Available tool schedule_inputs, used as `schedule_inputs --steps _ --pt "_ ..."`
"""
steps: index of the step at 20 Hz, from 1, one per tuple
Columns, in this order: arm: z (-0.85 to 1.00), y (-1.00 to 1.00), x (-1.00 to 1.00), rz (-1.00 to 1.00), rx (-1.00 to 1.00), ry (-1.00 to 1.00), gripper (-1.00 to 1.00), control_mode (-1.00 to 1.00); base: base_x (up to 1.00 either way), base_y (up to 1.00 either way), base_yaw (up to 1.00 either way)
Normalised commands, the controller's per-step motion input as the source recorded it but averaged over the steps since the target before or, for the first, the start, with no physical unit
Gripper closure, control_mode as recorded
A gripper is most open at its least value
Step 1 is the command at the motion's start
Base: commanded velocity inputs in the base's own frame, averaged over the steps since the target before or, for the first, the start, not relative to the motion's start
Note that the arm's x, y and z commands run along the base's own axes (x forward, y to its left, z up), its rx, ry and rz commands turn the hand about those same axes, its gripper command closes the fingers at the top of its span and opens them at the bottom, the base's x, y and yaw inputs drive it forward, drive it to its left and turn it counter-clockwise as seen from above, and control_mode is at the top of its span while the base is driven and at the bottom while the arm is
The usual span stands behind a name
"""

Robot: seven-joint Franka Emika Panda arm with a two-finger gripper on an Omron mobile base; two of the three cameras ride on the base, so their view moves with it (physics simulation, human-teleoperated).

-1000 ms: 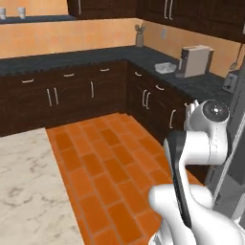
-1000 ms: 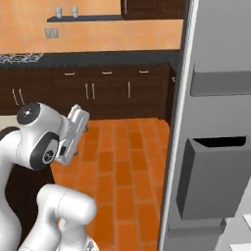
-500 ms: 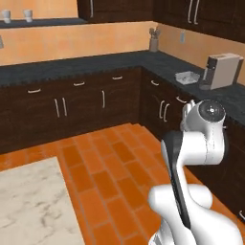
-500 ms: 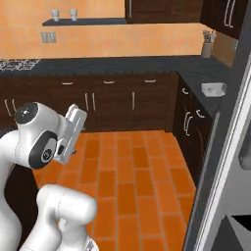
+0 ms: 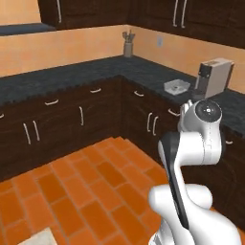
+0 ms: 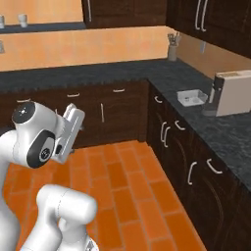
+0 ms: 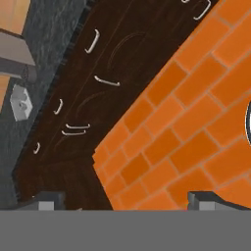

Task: Take the meat container that has the shrimp and place it on the second highest rack of the freezer. Then take the vegetable container that has the sweet potato and garlic and place it on the highest rack of the freezer.

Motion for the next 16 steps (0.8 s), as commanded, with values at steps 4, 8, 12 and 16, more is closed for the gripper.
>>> schedule_inputs --steps 4,8,12,16 --pt "0.0 0.0 0.0 0.0 0.0 0.0 -1.0 1.0 1.0 0.03 -0.39" --pt "0.0 0.0 0.0 0.0 0.0 0.0 -1.0 1.0 1.0 0.08 -0.41" --pt "0.0 0.0 0.0 0.0 0.0 0.0 -1.0 1.0 1.0 0.28 -0.46" --pt "0.0 0.0 0.0 0.0 0.0 0.0 -1.0 1.0 1.0 0.4 -0.45"
